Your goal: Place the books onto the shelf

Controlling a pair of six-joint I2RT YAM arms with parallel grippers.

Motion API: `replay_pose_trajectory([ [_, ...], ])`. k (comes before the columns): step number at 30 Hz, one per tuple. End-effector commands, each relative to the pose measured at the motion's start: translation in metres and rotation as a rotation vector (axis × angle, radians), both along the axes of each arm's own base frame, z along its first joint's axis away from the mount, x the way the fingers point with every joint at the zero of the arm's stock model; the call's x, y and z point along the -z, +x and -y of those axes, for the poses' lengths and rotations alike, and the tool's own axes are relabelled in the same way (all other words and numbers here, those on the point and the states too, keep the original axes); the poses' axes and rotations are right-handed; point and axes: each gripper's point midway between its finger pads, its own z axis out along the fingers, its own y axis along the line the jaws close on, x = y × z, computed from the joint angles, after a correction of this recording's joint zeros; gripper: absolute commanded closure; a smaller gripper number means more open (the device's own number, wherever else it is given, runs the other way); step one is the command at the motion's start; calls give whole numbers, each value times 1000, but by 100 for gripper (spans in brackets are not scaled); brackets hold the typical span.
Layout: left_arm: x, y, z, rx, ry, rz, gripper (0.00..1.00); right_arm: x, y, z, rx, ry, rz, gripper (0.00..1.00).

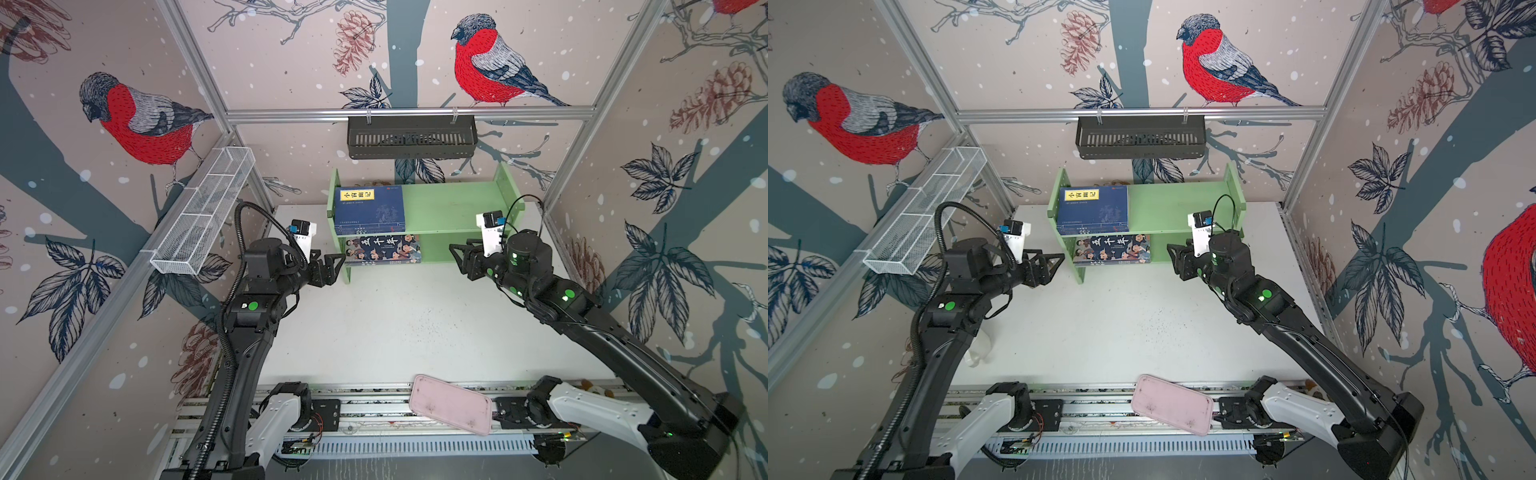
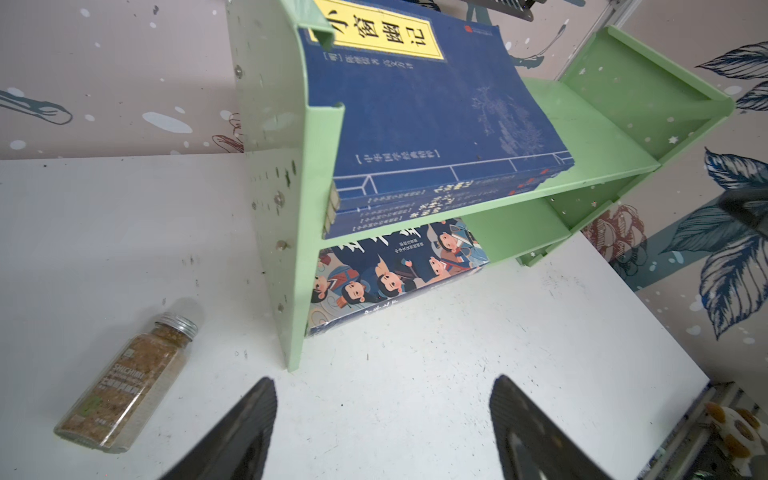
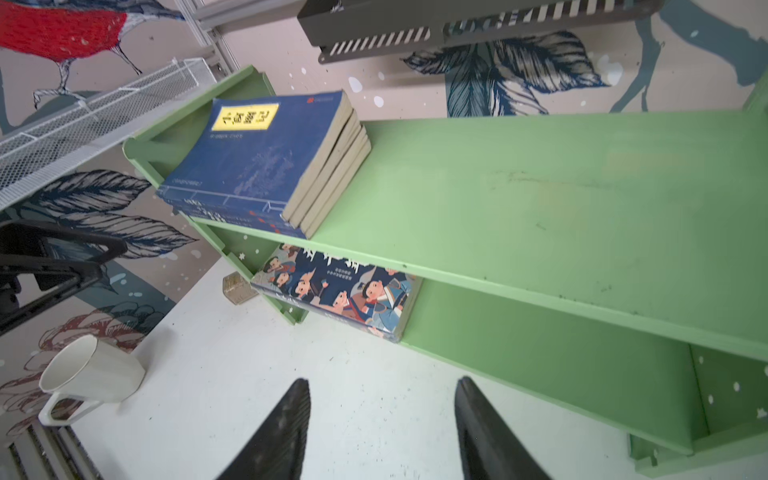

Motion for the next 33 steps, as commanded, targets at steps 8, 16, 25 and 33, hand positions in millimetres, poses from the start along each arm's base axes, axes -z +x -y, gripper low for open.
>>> replay_pose_trajectory([
  [8,46,1,-15,-48,114,-27,21,46,-7,10,1,90,-122,46],
  [16,91,12,-39,-147,253,-8,25,92,-2,3,13,149,-159,50],
  [25,129,21,-31,-82,278,53,23,130,13,-5,35,160,-179,48],
  [33,146,27,-28,-43,304,62,18,153,20,-13,54,109,-224,48],
])
